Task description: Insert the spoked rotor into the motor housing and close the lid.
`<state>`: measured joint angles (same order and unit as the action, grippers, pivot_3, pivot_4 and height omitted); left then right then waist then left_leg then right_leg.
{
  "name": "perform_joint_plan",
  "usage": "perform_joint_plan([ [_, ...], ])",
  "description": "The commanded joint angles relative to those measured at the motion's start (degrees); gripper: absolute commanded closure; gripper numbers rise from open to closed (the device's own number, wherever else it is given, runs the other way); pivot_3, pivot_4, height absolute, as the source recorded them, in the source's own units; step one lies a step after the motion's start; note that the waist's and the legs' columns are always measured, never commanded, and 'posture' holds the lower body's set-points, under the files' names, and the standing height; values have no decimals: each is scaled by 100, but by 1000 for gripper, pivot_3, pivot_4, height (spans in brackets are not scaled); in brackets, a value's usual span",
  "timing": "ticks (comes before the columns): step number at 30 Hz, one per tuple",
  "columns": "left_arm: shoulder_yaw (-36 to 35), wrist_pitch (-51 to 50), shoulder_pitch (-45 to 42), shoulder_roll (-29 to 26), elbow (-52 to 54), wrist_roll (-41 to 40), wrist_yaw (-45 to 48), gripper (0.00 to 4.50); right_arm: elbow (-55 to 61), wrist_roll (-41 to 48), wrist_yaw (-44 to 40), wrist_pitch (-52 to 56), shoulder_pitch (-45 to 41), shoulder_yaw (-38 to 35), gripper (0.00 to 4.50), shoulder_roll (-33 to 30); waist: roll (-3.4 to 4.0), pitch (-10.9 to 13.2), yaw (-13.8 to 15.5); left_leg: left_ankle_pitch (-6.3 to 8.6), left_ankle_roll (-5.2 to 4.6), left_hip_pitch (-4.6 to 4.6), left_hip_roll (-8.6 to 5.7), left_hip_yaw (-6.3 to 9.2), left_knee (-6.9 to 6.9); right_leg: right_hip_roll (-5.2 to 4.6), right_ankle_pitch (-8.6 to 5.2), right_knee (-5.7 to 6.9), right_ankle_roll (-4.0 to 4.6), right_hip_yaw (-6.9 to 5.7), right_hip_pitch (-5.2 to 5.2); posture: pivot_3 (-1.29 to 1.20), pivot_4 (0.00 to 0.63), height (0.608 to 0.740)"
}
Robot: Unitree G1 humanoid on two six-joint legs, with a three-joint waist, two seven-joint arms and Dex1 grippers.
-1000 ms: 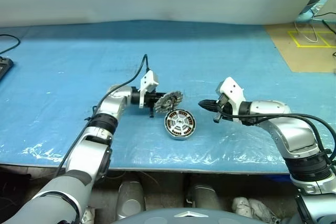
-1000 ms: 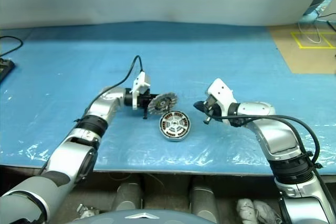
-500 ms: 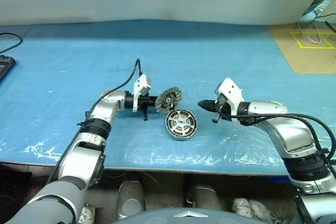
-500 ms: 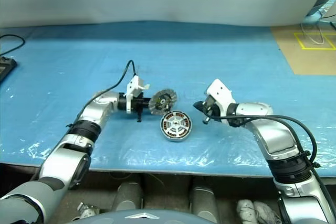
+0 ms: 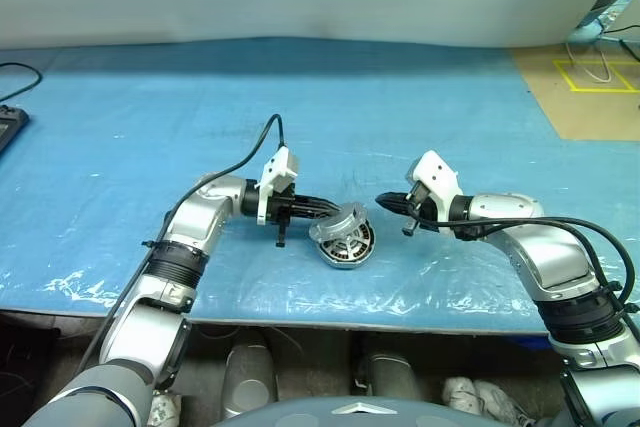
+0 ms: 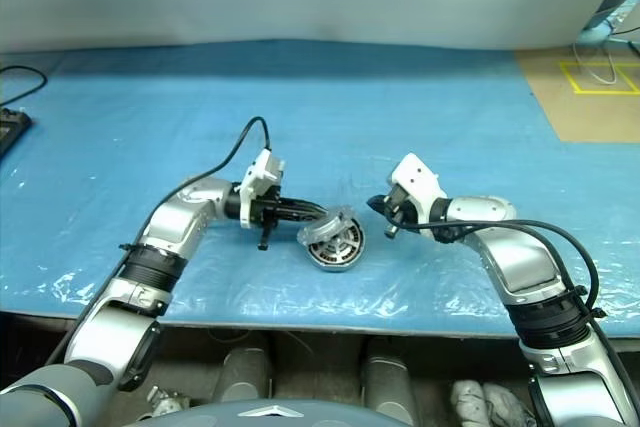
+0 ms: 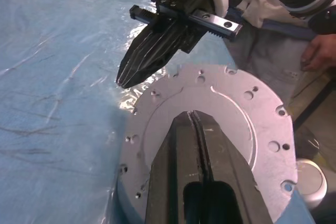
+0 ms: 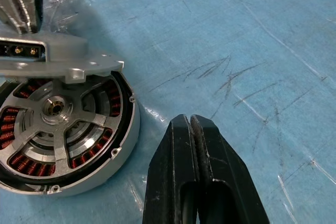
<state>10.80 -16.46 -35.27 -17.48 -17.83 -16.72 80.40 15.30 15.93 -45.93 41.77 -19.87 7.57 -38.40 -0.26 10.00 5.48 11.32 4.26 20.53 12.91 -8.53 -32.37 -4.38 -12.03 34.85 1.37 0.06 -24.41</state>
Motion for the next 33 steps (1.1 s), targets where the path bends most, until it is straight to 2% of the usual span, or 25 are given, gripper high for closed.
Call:
perform_joint_plan([
  [1,210,59,75,-56,249,37,30,4500,171,35,22,-33,-71,-98,4461,-21,0,0,0,0,0,0,0,0,0,1,0,0,0,0,0,0,150,740],
  [5,487,487,149,-149,53,342,13,4500,219,158,0,52,-55,-255,4461,-53,0,0,-8,0,0,0,0,-1,1,1,0,-1,0,1,0,0,150,740],
  [10,812,1983,256,-11,-749,1100,-513,4500,303,424,-32,198,-152,-522,4461,-65,8,-5,0,0,0,0,-1,-1,-3,0,0,0,-1,2,6,0,150,740],
  [17,512,2462,147,346,-1091,997,-1195,4500,458,661,17,347,-287,-532,4461,42,15,-10,5,0,-1,-50,-3,-3,-6,-4,0,3,-1,6,51,0,150,740],
  [20,304,2236,204,252,-568,677,-1175,4500,516,732,-72,355,-306,-466,4461,17,15,-10,-4,0,0,-48,-2,-2,-5,-3,1,4,-2,5,47,0,150,740],
  [23,84,1818,417,99,213,289,-1214,4500,664,968,-321,411,-331,-436,3887,-25,15,-10,-28,0,0,-39,-1,-3,0,1,1,3,-2,7,23,0,150,740],
  [28,-167,493,1095,-743,1759,-527,-880,4500,780,1134,-666,413,-378,-213,2214,-49,16,-10,-37,1,1,-31,4,-4,14,9,1,2,-1,4,4,0,150,740],
  [33,-309,224,1514,-1397,2030,-552,-869,4500,518,966,-1113,123,-482,339,441,-29,19,-9,-44,1,1,-34,5,-8,12,8,-1,-1,0,4,4,0,150,740],
])
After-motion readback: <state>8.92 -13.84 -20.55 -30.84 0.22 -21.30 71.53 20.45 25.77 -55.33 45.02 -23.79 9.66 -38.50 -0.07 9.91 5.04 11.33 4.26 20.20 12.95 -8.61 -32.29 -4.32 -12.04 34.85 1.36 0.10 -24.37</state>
